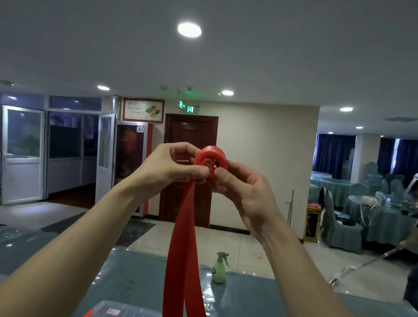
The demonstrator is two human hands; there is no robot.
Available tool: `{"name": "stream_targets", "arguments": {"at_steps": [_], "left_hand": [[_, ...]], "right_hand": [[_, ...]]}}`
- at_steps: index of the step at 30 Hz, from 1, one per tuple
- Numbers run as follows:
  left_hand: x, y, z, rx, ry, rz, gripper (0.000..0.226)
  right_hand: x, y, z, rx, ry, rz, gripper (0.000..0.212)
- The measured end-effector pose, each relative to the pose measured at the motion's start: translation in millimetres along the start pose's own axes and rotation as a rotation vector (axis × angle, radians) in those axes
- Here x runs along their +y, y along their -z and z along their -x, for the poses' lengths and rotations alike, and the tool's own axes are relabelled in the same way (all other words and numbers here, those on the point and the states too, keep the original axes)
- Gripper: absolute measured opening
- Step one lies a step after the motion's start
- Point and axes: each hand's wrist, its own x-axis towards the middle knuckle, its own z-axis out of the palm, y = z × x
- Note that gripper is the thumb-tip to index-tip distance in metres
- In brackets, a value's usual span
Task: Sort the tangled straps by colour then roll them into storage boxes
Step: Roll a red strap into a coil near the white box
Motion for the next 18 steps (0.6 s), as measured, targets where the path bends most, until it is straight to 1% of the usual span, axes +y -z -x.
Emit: {"name": "stream_targets", "arguments": {"at_steps": [2,5,6,9,12,14,16,18], "left_hand": [[-17.0,-7.4,16.1,-0.016,0.055,-0.059,0.06],[-35.7,-14.1,35.4,-0.058,0.072,-0.237,0.048],[-38.0,-14.7,38.6,-0.088,0.075,-0.298,0.046],[-38.5,-16.0,40.8,-0.209,0.091,-0.442,0.045],[-41.0,-24.5,43.3,-0.264,0.091,-0.532,0.046],[-45.9,-34.3,48.9,-0.276,0.081,-0.568,0.047],[-53.0,-38.1,57.5,-0.286,0.105,-0.513,0.048],[-64.3,-34.6,69.7,-0.296,0.162,-0.339,0.056]], "right_hand": [[18.7,6.3,19.5,0.019,-0.069,0.061,0.069],[29.9,18.9,41.4,-0.05,-0.146,0.364,0.053],[29.6,21.3,45.5,-0.074,-0.156,0.466,0.051],[29.1,23.0,51.3,-0.142,-0.153,0.629,0.056],[37.0,21.4,60.8,-0.196,-0.148,0.68,0.05],[45.9,20.0,71.7,-0.15,-0.117,0.679,0.05],[55.4,19.8,84.1,-0.073,-0.069,0.663,0.05],[60.9,20.1,95.2,-0.008,-0.05,0.564,0.049]]}}
